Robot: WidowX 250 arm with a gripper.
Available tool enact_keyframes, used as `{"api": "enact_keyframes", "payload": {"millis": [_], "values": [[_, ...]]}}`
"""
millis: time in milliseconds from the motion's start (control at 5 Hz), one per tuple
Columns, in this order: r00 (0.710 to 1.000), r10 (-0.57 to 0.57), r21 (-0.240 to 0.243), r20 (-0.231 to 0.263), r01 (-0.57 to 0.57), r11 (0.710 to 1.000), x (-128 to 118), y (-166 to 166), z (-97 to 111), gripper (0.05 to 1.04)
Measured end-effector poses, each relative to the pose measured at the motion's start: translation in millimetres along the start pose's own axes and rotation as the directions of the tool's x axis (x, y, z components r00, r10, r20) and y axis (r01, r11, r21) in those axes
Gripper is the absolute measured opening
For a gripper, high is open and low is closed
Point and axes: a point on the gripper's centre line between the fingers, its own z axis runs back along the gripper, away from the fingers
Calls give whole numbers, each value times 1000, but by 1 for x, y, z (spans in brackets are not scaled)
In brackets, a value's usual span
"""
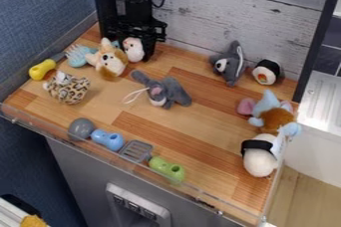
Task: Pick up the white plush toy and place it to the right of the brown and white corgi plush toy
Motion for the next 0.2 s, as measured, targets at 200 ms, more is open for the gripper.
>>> {"api": "enact_keyframes", "payload": {"millis": [200], "values": [[998, -61, 3, -1, 61, 998, 0, 0, 1, 555]]}}
